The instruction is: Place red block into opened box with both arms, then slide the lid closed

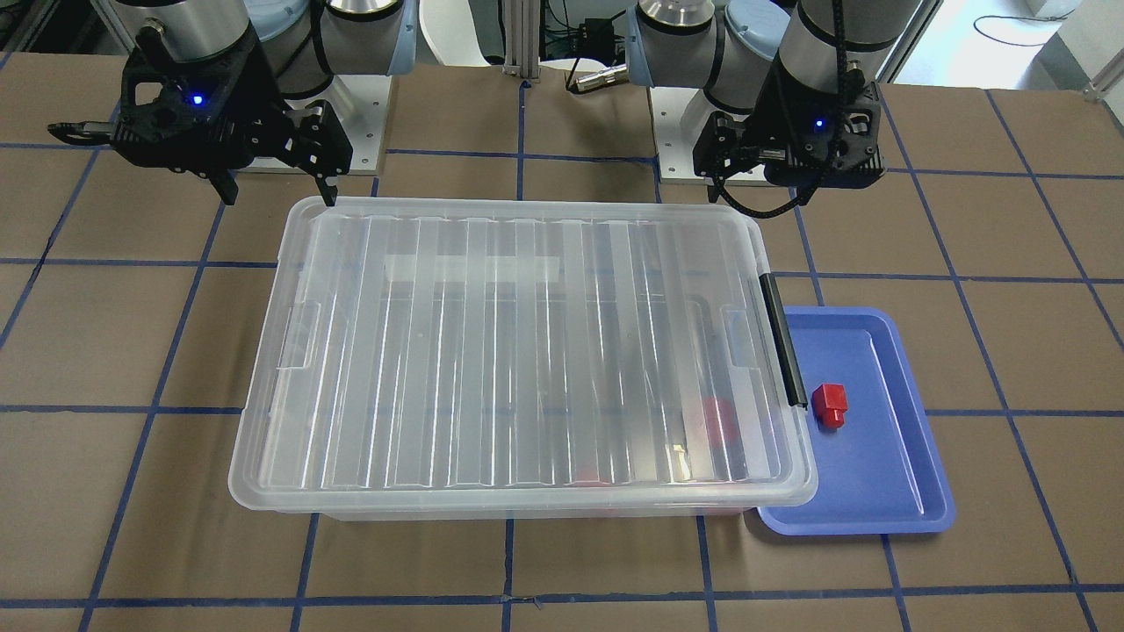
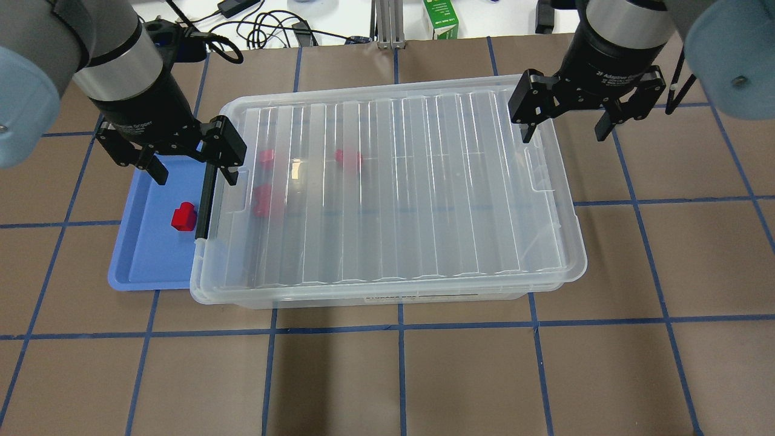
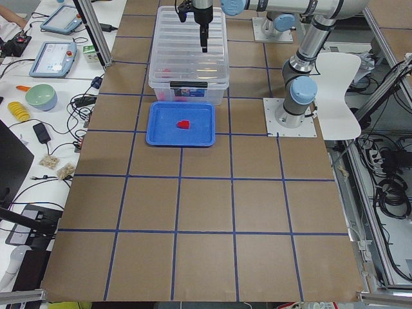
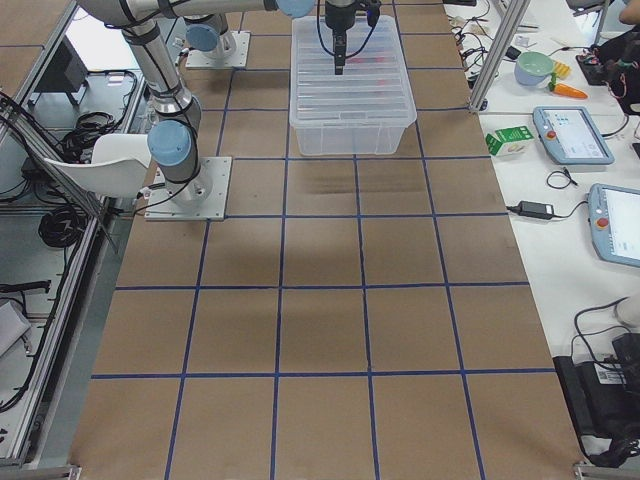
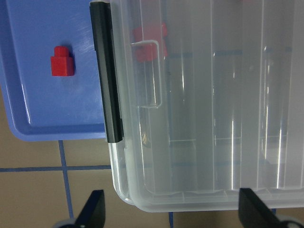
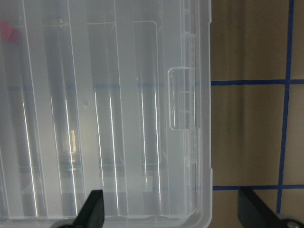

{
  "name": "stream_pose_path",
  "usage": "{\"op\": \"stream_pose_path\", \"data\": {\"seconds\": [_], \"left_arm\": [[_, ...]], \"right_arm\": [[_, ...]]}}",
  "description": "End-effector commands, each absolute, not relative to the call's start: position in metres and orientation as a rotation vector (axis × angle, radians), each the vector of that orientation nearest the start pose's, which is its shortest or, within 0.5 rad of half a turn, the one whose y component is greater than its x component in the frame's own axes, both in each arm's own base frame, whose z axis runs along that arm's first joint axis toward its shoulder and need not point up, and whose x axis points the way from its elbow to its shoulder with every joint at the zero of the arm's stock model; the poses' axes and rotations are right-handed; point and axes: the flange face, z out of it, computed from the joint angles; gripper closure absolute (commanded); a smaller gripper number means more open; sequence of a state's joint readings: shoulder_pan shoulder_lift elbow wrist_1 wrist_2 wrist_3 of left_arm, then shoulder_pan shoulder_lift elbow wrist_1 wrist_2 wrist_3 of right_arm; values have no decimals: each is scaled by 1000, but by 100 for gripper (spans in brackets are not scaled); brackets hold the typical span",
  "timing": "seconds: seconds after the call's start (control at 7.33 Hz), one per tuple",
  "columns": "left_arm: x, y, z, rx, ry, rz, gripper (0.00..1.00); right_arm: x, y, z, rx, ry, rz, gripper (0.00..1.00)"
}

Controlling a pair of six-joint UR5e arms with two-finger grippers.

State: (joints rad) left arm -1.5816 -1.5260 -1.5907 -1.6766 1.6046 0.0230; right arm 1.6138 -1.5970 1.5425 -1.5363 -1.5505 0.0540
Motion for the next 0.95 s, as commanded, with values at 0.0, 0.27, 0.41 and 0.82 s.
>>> {"op": "stream_pose_path", "data": {"seconds": [0.0, 0.27, 0.41, 0.82], "left_arm": [[-135, -463, 489, 55, 3104, 129, 0], [-133, -463, 489, 53, 3098, 131, 0], [-133, -463, 489, 53, 3098, 131, 0], [-133, -463, 489, 50, 3098, 131, 0]], "right_arm": [[156, -476, 511, 14, 3122, -27, 0], [154, -477, 512, -5, 3122, -40, 0], [147, -479, 511, 12, 3125, -40, 0], [106, -487, 507, 72, 3126, -20, 0]]}}
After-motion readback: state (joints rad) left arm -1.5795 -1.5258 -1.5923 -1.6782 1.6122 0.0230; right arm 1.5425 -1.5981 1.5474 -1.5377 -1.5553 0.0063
